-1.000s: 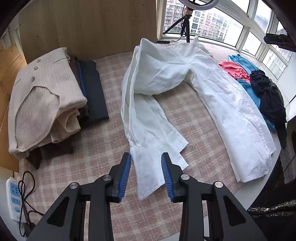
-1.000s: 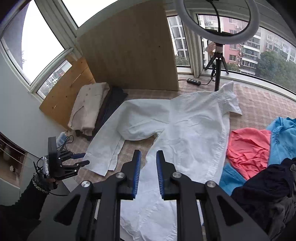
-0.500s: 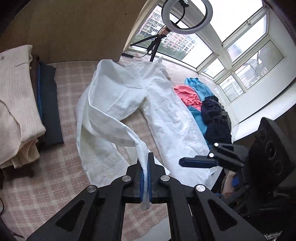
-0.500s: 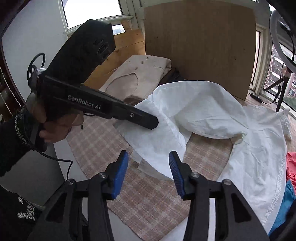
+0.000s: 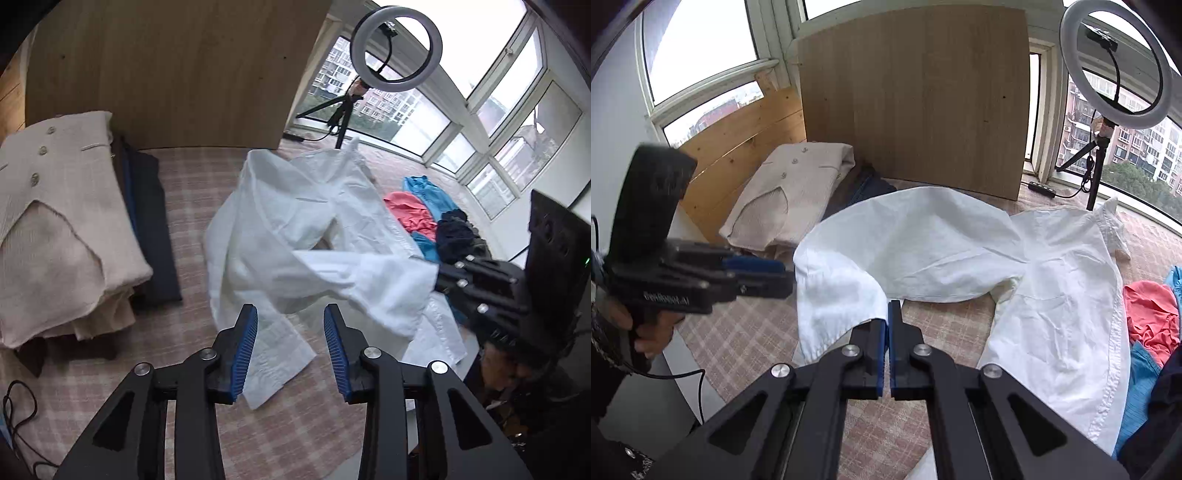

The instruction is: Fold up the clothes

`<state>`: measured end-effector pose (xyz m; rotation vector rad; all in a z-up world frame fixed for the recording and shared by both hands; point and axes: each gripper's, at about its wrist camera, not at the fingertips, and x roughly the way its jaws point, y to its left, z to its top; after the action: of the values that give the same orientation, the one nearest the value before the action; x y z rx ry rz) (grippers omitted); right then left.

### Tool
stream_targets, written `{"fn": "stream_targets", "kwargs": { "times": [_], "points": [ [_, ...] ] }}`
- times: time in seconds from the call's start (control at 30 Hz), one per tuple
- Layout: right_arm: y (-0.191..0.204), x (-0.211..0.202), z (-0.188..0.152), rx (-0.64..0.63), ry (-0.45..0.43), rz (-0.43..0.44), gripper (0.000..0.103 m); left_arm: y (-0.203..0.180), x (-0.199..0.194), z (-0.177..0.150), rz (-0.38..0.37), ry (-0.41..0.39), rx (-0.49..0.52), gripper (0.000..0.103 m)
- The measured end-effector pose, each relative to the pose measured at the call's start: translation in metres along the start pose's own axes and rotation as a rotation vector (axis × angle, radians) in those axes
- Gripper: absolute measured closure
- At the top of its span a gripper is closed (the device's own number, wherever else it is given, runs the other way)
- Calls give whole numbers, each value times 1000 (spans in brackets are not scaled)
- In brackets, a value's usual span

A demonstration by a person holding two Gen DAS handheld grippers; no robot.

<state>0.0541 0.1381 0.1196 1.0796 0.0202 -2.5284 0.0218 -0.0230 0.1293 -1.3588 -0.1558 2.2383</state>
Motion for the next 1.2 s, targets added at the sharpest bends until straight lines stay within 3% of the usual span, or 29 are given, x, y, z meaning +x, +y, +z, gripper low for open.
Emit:
{"fn": "stream_targets", "kwargs": {
  "times": [0.2, 0.3, 0.37, 0.47, 0.63, 0.7, 0.73, 0.8, 0.87, 0.97, 1.07, 1.13, 1.2],
  "points": [
    [-33, -11, 23, 118, -14, 1, 102, 27, 62, -34, 94, 116, -74, 69],
    [-40, -20, 34, 152, -30, 10, 102, 26, 83, -35, 74, 147, -65, 101],
    [-43, -26, 40, 162, -43, 14, 102, 26, 89, -31, 46, 167, -55, 102],
    [-44, -37, 51, 175, -65, 30, 102, 29, 60, -12, -51, 149, -49, 102],
    [-28, -51, 65, 187, -104, 99, 102, 61, -25, 28, -146, 109, -61, 102],
    [-11, -44, 66, 185, -103, 137, 102, 84, -46, 39, -50, 117, -56, 99],
    [-1, -37, 65, 193, -94, 164, 102, 97, -54, 42, 34, 116, -61, 95],
    [25, 1, 57, 249, -4, 264, 101, 121, -63, 43, 201, 112, -72, 93],
    [58, 54, 43, 271, 185, 378, 97, 136, -69, 40, 289, 96, -89, 93],
    [101, 119, 5, 236, 482, 474, 97, 133, -65, 26, 197, 75, -107, 93],
    [101, 119, -11, 199, 481, 466, 97, 105, -42, 3, 184, 105, 1, 90],
    [85, 105, -10, 206, 434, 476, 93, 92, -20, -9, 193, 136, 54, 78],
    [62, 88, -6, 234, 383, 450, 93, 79, 0, -19, 235, 160, 105, 74]
  ]
}}
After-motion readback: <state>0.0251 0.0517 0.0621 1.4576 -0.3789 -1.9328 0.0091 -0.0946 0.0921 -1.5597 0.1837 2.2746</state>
